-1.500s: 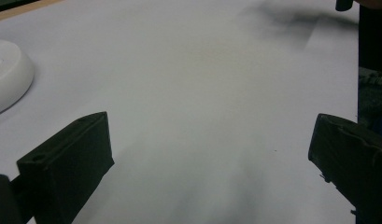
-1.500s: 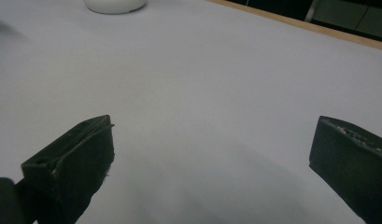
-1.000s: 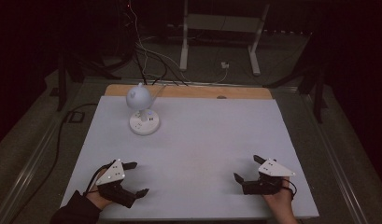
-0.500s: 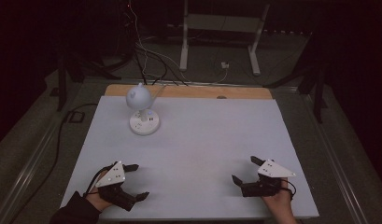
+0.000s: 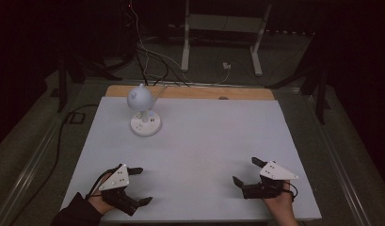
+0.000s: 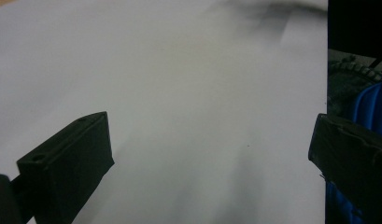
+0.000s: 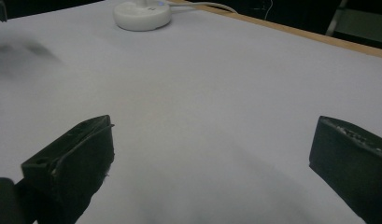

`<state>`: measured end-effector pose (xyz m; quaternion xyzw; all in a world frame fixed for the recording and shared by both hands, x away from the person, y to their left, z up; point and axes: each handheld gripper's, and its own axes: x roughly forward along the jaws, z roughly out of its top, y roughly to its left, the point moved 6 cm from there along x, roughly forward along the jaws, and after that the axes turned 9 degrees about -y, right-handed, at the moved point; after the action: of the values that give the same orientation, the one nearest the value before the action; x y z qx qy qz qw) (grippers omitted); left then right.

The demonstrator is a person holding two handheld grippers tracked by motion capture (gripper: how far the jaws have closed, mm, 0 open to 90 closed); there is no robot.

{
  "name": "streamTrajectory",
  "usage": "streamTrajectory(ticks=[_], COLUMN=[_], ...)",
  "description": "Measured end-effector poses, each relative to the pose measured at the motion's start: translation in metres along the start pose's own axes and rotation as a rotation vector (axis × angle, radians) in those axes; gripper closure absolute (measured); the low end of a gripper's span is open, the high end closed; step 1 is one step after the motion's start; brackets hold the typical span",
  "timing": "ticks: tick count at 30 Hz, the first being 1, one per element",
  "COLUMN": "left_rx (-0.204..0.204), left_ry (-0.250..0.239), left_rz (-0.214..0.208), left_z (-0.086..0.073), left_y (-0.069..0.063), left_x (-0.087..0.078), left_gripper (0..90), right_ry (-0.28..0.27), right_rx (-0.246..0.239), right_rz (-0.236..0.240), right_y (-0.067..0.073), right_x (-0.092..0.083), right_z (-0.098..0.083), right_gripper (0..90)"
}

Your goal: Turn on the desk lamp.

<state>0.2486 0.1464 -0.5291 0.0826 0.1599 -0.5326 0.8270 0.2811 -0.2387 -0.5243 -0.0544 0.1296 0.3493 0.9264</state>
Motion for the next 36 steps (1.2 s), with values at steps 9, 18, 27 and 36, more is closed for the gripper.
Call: streamTrajectory(ticks=[9, 18, 27, 36], left_rx=[0.022, 0.032, 0.035, 0.031], left_ry=[-0.007, -0.039, -0.063, -0.085], left_rz=[-0.03, -0.036, -0.022, 0.004], left_z=[0.011, 0.028, 0.042, 0.056], left_y=[-0.006, -0.003, 0.004, 0.015], left_x=[0.001, 0.004, 0.009, 0.012], left_gripper=[0.2, 0.2, 0.2, 0.2], right_ry=[-0.018, -0.032, -0.032, -0.039], right_rx=[0.008, 0.008, 0.009, 0.019], right_rz=[-0.008, -0.01, -0.008, -0.003], right_y=[-0.002, -0.003, -0.002, -0.002], right_x=[-0.003, -0.003, -0.003, -0.003], right_z=[0.003, 0.005, 0.005, 0.006], right_gripper=[0.0, 0.0, 0.0, 0.0])
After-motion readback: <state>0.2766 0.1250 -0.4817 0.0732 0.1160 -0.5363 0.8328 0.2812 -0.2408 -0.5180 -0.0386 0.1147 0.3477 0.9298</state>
